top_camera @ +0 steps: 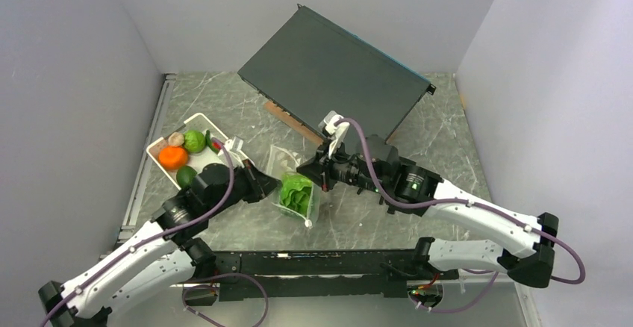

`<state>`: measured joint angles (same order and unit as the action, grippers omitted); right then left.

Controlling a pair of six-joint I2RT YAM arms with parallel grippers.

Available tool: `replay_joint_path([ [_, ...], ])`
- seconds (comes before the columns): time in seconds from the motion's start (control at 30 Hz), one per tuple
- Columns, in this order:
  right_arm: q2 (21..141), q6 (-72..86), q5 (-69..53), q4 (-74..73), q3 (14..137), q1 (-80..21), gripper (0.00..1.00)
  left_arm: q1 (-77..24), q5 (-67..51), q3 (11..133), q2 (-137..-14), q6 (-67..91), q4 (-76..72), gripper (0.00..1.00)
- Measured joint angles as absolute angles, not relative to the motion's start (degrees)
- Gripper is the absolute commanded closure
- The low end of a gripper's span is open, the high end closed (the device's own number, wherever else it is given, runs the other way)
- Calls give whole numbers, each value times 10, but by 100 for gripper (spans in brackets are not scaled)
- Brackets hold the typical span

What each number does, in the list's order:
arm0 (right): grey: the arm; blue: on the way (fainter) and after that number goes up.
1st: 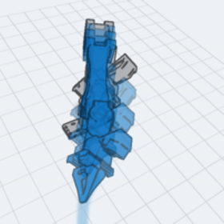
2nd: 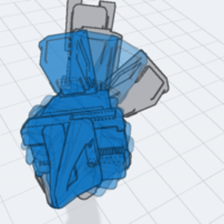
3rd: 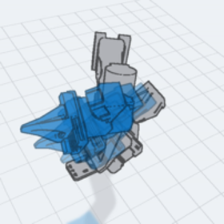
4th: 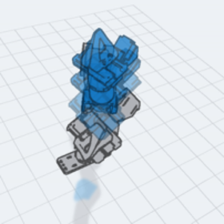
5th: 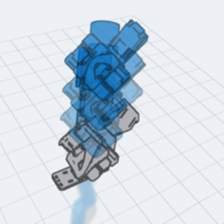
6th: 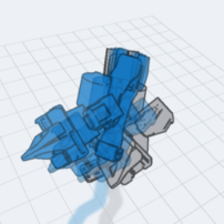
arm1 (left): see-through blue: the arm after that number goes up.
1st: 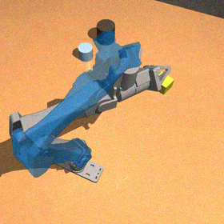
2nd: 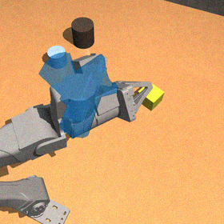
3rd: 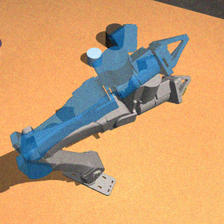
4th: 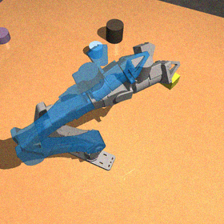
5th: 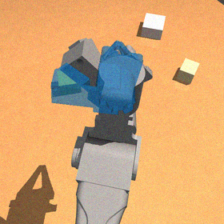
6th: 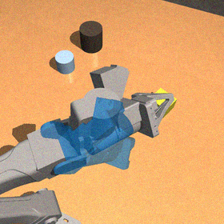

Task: Place the food in the zip-top bag and seal the zipper
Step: Adjust the zipper food storage bag at the center of the board.

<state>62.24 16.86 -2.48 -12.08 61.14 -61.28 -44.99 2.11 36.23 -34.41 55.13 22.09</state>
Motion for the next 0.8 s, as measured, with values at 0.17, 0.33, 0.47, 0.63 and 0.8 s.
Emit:
replay_joint_path([
  [0.17,602,160,8,-118,596,-665,100,-450,9,304,-380,554,184,99],
  [0.33,651,188,-3,-55,513,-694,100,-450,20,222,-343,572,195,91],
  [0.47,735,200,2,-68,496,-699,100,-450,25,199,-312,583,215,78],
  [0.63,726,195,23,-81,522,-699,100,-450,25,218,-303,580,234,53],
  [0.8,687,193,45,-76,545,-698,100,-450,25,276,-304,564,273,37],
])
